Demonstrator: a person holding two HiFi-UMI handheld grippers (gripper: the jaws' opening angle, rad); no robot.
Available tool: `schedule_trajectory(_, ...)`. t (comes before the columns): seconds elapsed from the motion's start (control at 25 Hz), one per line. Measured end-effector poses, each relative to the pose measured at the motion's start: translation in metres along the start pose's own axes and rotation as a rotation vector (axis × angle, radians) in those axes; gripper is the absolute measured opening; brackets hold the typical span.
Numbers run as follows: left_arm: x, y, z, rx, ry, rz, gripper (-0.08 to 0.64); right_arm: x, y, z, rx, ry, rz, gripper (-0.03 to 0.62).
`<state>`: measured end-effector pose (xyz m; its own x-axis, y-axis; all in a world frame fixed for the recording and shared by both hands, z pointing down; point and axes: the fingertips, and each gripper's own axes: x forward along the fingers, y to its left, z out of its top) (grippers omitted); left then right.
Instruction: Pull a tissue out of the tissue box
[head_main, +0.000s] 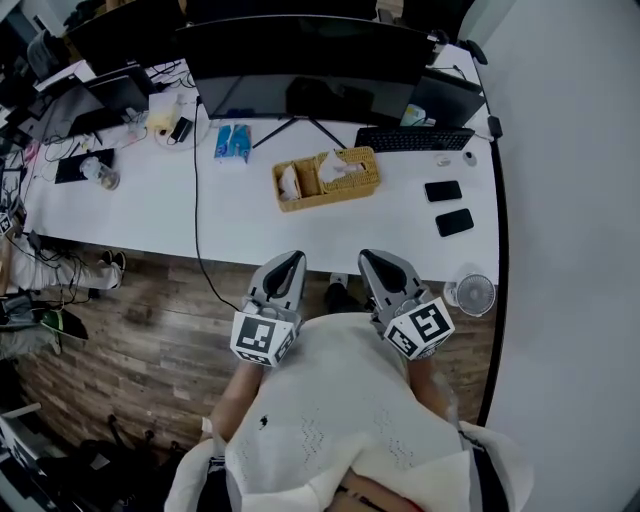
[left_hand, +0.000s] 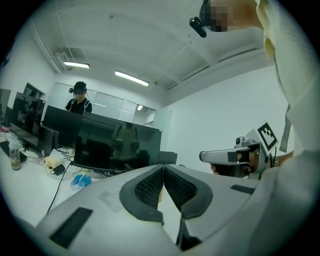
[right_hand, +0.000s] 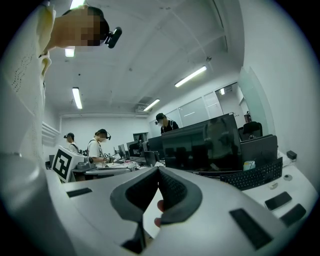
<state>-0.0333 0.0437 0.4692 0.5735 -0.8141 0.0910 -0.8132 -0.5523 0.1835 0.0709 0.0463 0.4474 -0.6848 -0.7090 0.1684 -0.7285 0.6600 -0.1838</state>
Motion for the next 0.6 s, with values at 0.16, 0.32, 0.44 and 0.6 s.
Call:
schedule_trajectory(0.16, 0.030, 0.006, 0.009, -0.007, -0.005, 0.008, 0.015, 0.012, -0.025, 0.010, -0.018, 0.011, 0.008, 0.002)
schedule_trajectory(0.32, 0.059, 0.007, 0.015, -0.012, -0.007, 0.013, 0.015, 0.020, -0.049, 0.016, -0.020, 0.026, 0.014, 0.002)
schedule_trajectory(0.44, 0.076, 0.009, 0.014, -0.006, 0.003, 0.015, 0.015, 0.025, -0.065, 0.016, -0.022, 0.036, 0.019, 0.002)
schedule_trajectory(0.6, 0.098, 0.012, 0.014, -0.018, 0.004, 0.023, 0.015, 0.032, -0.083, 0.020, -0.030, 0.047, 0.025, 0.002)
